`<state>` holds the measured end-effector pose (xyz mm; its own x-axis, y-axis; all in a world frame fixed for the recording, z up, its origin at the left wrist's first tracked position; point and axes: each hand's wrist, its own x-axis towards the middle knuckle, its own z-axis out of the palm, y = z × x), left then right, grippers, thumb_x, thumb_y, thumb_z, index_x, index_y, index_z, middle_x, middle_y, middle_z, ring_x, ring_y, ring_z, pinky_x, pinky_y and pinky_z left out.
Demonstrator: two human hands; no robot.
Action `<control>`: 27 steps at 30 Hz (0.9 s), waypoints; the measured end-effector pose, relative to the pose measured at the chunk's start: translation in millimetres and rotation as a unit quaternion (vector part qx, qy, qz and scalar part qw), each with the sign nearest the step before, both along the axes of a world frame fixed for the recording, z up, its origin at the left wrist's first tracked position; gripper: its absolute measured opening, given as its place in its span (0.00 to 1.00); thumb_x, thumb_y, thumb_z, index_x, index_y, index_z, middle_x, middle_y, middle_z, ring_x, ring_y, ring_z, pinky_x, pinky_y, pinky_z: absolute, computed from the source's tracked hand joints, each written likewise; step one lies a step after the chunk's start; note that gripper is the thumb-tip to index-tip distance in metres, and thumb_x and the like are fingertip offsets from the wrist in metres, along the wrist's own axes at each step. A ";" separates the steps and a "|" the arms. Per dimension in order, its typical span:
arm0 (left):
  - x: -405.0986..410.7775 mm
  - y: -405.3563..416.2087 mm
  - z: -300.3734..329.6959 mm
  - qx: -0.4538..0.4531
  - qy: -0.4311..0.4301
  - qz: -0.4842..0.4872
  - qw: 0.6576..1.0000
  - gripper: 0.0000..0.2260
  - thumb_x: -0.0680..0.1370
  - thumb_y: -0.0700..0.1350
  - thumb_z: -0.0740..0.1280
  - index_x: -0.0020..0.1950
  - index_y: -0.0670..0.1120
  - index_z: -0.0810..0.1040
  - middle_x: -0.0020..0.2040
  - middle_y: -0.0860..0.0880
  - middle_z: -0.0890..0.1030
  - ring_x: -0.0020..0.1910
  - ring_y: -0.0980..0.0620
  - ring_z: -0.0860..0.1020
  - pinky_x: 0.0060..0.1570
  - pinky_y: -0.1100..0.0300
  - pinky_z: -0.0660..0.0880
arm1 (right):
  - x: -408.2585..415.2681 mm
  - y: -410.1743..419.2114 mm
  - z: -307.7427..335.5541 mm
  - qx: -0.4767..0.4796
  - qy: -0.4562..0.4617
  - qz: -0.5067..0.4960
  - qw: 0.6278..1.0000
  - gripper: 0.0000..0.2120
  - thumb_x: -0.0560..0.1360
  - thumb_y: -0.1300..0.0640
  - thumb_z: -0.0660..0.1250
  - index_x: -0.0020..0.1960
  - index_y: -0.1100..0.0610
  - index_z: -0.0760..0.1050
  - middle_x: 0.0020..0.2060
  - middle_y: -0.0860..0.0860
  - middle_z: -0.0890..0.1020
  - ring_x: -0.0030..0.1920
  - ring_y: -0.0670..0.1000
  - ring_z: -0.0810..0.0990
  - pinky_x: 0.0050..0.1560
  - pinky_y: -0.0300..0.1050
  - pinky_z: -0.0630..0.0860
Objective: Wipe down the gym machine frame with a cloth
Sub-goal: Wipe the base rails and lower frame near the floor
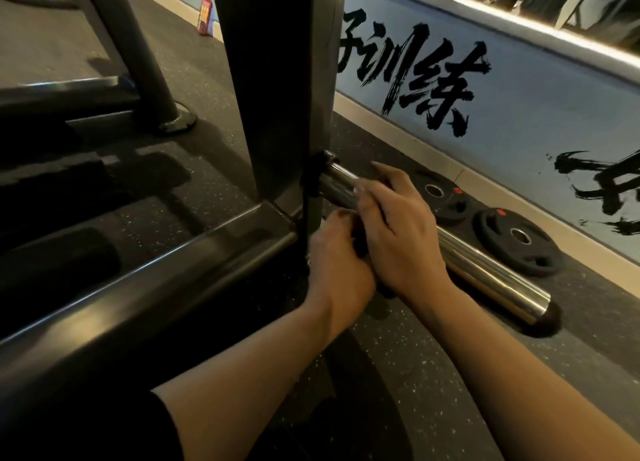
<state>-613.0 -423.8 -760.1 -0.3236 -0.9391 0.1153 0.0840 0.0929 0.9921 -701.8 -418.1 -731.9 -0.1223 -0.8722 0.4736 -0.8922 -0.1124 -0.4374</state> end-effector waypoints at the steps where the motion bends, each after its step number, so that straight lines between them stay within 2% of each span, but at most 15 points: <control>1: 1.7 -3.2 1.6 0.045 0.050 0.026 0.997 0.14 0.77 0.36 0.65 0.59 0.51 0.74 0.55 0.51 0.79 0.55 0.54 0.80 0.56 0.52 0.79 | 0.6 -5.5 0.2 -0.007 -0.017 0.003 1.000 0.16 0.82 0.54 0.57 0.67 0.54 0.73 0.64 0.51 0.71 0.58 0.45 0.72 0.58 0.39 0.72; 3: 7.7 -15.5 5.4 0.025 0.039 0.127 0.991 0.18 0.74 0.37 0.70 0.58 0.53 0.70 0.55 0.53 0.77 0.55 0.57 0.78 0.57 0.55 0.78 | 1.5 -20.4 5.2 -0.039 -0.044 -0.037 0.998 0.18 0.80 0.61 0.60 0.70 0.57 0.71 0.67 0.53 0.69 0.63 0.44 0.69 0.63 0.33 0.69; 4: 10.2 -22.6 7.0 -0.008 0.021 0.156 0.988 0.20 0.73 0.38 0.72 0.59 0.53 0.69 0.57 0.52 0.76 0.56 0.56 0.77 0.58 0.55 0.78 | 2.0 -29.6 10.3 -0.063 -0.052 -0.069 0.994 0.20 0.79 0.63 0.62 0.71 0.58 0.69 0.70 0.55 0.67 0.67 0.48 0.67 0.67 0.34 0.67; 6: 11.5 -33.5 10.7 -0.074 -0.020 0.163 0.984 0.19 0.72 0.39 0.72 0.59 0.50 0.70 0.58 0.50 0.75 0.57 0.55 0.76 0.60 0.55 0.76 | 5.8 -43.0 20.1 -0.102 -0.019 -0.132 0.986 0.24 0.77 0.63 0.64 0.72 0.55 0.67 0.73 0.60 0.60 0.72 0.58 0.62 0.69 0.44 0.65; 8: 10.4 -39.2 11.5 -0.073 -0.038 0.170 0.982 0.15 0.74 0.39 0.70 0.58 0.49 0.71 0.55 0.52 0.75 0.56 0.56 0.76 0.60 0.57 0.75 | 12.6 -45.1 20.5 -0.105 0.084 -0.173 0.976 0.21 0.76 0.58 0.65 0.69 0.54 0.69 0.71 0.62 0.63 0.69 0.63 0.65 0.65 0.51 0.68; 10: 9.7 -40.9 9.4 -0.005 -0.031 0.160 0.987 0.11 0.77 0.39 0.67 0.55 0.50 0.71 0.52 0.55 0.75 0.55 0.57 0.76 0.59 0.59 0.75 | 18.8 -41.2 12.3 -0.019 0.147 -0.156 0.977 0.17 0.80 0.51 0.60 0.66 0.56 0.70 0.65 0.59 0.70 0.64 0.60 0.71 0.62 0.53 0.70; 12: 10.5 -41.7 0.7 0.059 -0.020 0.105 0.993 0.07 0.79 0.40 0.64 0.52 0.52 0.74 0.53 0.52 0.78 0.54 0.55 0.78 0.59 0.55 0.77 | 17.0 -39.0 3.7 0.081 0.148 -0.128 0.977 0.21 0.82 0.45 0.55 0.69 0.56 0.67 0.63 0.57 0.74 0.62 0.58 0.73 0.60 0.53 0.71; 14: 13.5 -39.2 -2.4 0.089 0.018 0.052 0.994 0.09 0.81 0.41 0.60 0.51 0.52 0.77 0.53 0.49 0.81 0.53 0.52 0.80 0.57 0.51 0.78 | 10.2 -40.3 6.5 0.133 0.163 -0.118 0.971 0.28 0.81 0.40 0.54 0.74 0.55 0.60 0.64 0.57 0.73 0.62 0.59 0.73 0.60 0.53 0.71; 17: 18.4 -37.2 3.6 0.127 0.089 0.032 0.987 0.11 0.81 0.39 0.57 0.51 0.49 0.78 0.54 0.47 0.80 0.56 0.49 0.79 0.53 0.56 0.77 | -0.4 -34.3 16.6 0.193 0.197 -0.108 0.955 0.31 0.79 0.36 0.55 0.77 0.50 0.55 0.65 0.56 0.71 0.62 0.58 0.72 0.56 0.52 0.72; 19: 18.9 -34.7 8.9 0.130 0.096 0.037 0.986 0.09 0.80 0.39 0.58 0.52 0.50 0.75 0.55 0.48 0.78 0.56 0.50 0.78 0.54 0.58 0.76 | -6.0 -20.8 18.8 0.204 0.214 -0.124 0.947 0.32 0.78 0.37 0.58 0.76 0.50 0.54 0.65 0.56 0.71 0.62 0.58 0.73 0.55 0.52 0.73; 21: 17.6 -31.6 12.8 0.112 0.048 0.036 0.992 0.10 0.80 0.38 0.61 0.56 0.52 0.72 0.56 0.50 0.76 0.55 0.52 0.77 0.54 0.57 0.77 | -11.5 -4.9 20.1 0.204 0.233 -0.142 0.940 0.32 0.78 0.42 0.62 0.76 0.50 0.54 0.65 0.55 0.72 0.62 0.57 0.74 0.54 0.52 0.74; 23: 17.0 -27.4 19.3 0.089 -0.013 0.033 0.995 0.13 0.79 0.38 0.62 0.60 0.53 0.71 0.58 0.52 0.74 0.52 0.55 0.77 0.49 0.60 0.77 | -12.5 9.5 22.6 0.210 0.256 -0.159 0.930 0.33 0.78 0.46 0.64 0.77 0.51 0.52 0.67 0.55 0.70 0.63 0.57 0.74 0.55 0.52 0.75; 25: 18.4 -23.2 27.9 0.079 -0.037 0.031 0.996 0.14 0.79 0.39 0.63 0.62 0.53 0.70 0.60 0.53 0.72 0.51 0.58 0.75 0.42 0.66 0.73 | -8.6 21.8 25.1 0.216 0.278 -0.164 0.922 0.34 0.78 0.47 0.65 0.77 0.51 0.51 0.71 0.54 0.67 0.65 0.55 0.73 0.58 0.50 0.75; 27: 22.3 -22.1 40.4 0.049 -0.055 0.025 0.997 0.15 0.79 0.39 0.64 0.62 0.55 0.70 0.62 0.55 0.71 0.51 0.60 0.74 0.40 0.68 0.71 | -4.8 29.4 33.1 0.209 0.281 -0.152 0.924 0.31 0.78 0.49 0.65 0.76 0.49 0.55 0.72 0.52 0.67 0.66 0.53 0.73 0.59 0.48 0.75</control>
